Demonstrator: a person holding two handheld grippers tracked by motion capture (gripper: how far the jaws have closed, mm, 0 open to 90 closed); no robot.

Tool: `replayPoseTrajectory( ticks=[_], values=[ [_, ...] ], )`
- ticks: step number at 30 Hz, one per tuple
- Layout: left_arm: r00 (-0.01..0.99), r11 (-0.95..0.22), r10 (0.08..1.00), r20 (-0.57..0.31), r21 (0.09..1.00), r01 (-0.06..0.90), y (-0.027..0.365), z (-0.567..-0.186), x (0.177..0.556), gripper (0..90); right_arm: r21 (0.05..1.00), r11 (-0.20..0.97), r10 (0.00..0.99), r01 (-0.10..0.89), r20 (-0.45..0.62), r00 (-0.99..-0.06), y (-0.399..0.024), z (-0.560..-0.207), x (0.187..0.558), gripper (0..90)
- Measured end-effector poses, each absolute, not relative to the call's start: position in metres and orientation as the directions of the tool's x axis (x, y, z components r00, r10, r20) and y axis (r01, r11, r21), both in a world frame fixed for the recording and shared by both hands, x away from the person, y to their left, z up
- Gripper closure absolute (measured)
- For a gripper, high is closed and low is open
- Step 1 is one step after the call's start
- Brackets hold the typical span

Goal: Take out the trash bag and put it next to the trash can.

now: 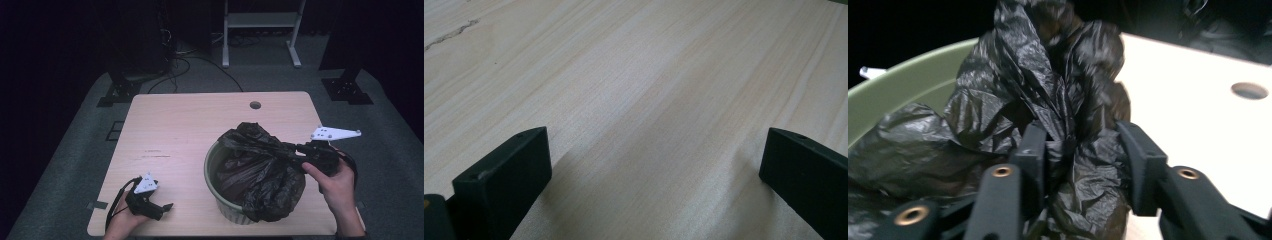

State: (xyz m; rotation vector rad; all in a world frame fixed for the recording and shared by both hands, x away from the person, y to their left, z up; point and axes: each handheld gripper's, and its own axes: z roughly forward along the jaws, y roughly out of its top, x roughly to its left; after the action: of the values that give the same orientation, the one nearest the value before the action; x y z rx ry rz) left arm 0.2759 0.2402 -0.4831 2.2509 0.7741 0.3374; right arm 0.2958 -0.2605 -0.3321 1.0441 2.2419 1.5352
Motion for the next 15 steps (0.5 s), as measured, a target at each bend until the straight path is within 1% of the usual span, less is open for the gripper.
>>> replayPoseTrajectory(
  ticks=[8, 11, 15],
  values=[
    [0.784, -0.555, 0.621, 0.012, 0.713, 0.429, 0.240, -0.484, 0.276, 0.0, 0.912, 0.108, 0.695, 0.397, 0.216, -0.686, -0.268, -0.328, 0.290, 79.4],
    [0.783, -0.555, 0.621, 0.012, 0.713, 0.429, 0.240, -0.484, 0.276, 0.0, 0.915, 0.067, 0.690, 0.398, 0.245, -0.681, -0.271, -0.328, 0.290, 86.6],
    [0.783, -0.555, 0.622, 0.012, 0.713, 0.429, 0.240, -0.484, 0.276, 0.0, 0.910, 0.036, 0.674, 0.412, 0.282, -0.683, -0.274, -0.331, 0.291, 89.4]
  ],
)
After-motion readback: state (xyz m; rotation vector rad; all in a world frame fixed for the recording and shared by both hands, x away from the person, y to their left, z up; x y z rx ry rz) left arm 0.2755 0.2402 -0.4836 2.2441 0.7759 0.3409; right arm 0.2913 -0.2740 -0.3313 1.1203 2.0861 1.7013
